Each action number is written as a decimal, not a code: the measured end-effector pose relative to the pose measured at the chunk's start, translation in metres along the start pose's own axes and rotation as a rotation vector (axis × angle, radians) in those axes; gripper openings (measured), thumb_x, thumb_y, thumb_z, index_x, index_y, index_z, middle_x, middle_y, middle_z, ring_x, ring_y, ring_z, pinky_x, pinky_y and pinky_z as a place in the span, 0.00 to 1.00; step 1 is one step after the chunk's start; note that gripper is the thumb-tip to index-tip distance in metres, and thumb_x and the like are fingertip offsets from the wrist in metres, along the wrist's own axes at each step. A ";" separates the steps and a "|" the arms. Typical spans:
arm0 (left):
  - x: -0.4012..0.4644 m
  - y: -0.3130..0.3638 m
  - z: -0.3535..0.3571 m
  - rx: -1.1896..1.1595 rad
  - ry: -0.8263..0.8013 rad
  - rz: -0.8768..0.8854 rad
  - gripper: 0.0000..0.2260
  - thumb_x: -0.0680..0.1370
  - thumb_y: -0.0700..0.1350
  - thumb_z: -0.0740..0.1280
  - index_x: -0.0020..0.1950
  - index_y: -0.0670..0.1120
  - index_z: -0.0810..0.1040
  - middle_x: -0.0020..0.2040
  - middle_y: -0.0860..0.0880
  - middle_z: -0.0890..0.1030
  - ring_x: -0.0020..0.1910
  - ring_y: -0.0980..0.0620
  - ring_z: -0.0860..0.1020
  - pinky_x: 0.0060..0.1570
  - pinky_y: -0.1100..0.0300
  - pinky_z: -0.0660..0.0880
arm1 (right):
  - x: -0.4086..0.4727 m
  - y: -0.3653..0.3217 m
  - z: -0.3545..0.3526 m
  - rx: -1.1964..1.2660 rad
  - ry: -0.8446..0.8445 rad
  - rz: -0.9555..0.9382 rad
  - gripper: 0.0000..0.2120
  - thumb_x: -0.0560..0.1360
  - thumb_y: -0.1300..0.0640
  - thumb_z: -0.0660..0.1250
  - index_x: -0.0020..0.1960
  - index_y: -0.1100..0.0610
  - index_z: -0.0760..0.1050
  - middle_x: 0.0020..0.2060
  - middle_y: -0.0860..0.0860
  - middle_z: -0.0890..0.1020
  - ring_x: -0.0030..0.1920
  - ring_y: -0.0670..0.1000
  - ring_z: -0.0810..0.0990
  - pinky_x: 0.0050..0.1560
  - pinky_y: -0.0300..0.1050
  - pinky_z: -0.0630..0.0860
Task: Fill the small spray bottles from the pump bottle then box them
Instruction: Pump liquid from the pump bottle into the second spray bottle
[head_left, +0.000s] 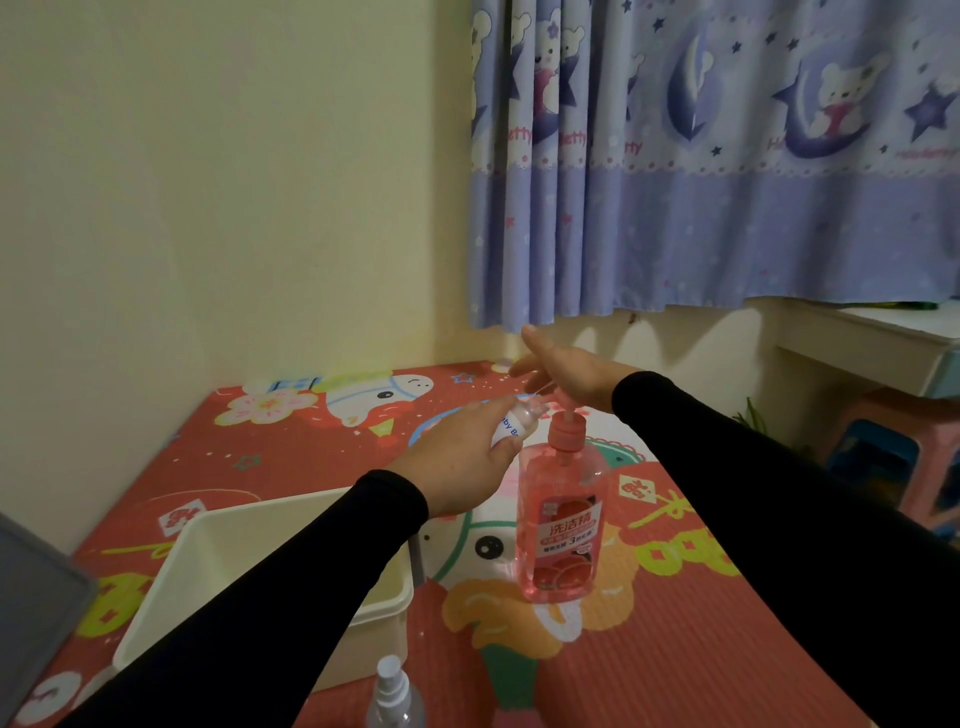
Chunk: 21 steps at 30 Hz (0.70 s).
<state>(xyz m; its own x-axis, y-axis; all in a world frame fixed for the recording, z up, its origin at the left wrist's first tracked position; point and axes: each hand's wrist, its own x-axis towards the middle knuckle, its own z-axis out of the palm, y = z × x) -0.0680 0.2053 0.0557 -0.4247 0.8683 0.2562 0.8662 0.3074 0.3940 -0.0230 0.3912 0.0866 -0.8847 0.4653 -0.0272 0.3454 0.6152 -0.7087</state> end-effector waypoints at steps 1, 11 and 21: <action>0.000 -0.001 0.002 0.000 0.000 0.005 0.19 0.83 0.49 0.56 0.75 0.51 0.61 0.71 0.49 0.69 0.67 0.48 0.69 0.62 0.56 0.65 | 0.002 0.002 0.002 0.008 -0.004 -0.005 0.38 0.71 0.25 0.39 0.57 0.45 0.78 0.56 0.53 0.81 0.58 0.53 0.78 0.67 0.54 0.68; -0.001 -0.002 0.002 -0.009 -0.012 -0.002 0.19 0.83 0.50 0.56 0.75 0.51 0.61 0.70 0.49 0.70 0.63 0.50 0.70 0.56 0.59 0.65 | 0.002 0.002 0.003 0.022 -0.001 0.001 0.38 0.73 0.26 0.40 0.60 0.46 0.78 0.57 0.54 0.80 0.58 0.54 0.77 0.68 0.55 0.68; -0.001 -0.005 0.009 -0.054 -0.024 0.006 0.15 0.83 0.49 0.57 0.70 0.51 0.66 0.64 0.49 0.73 0.55 0.52 0.70 0.51 0.59 0.65 | 0.005 0.008 0.010 0.025 -0.003 0.003 0.35 0.77 0.31 0.42 0.58 0.50 0.79 0.56 0.57 0.80 0.57 0.54 0.78 0.67 0.53 0.69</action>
<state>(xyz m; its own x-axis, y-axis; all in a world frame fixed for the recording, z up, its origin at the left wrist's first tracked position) -0.0700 0.2066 0.0452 -0.4123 0.8794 0.2381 0.8531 0.2809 0.4397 -0.0279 0.3925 0.0738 -0.8845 0.4654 -0.0313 0.3400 0.5974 -0.7263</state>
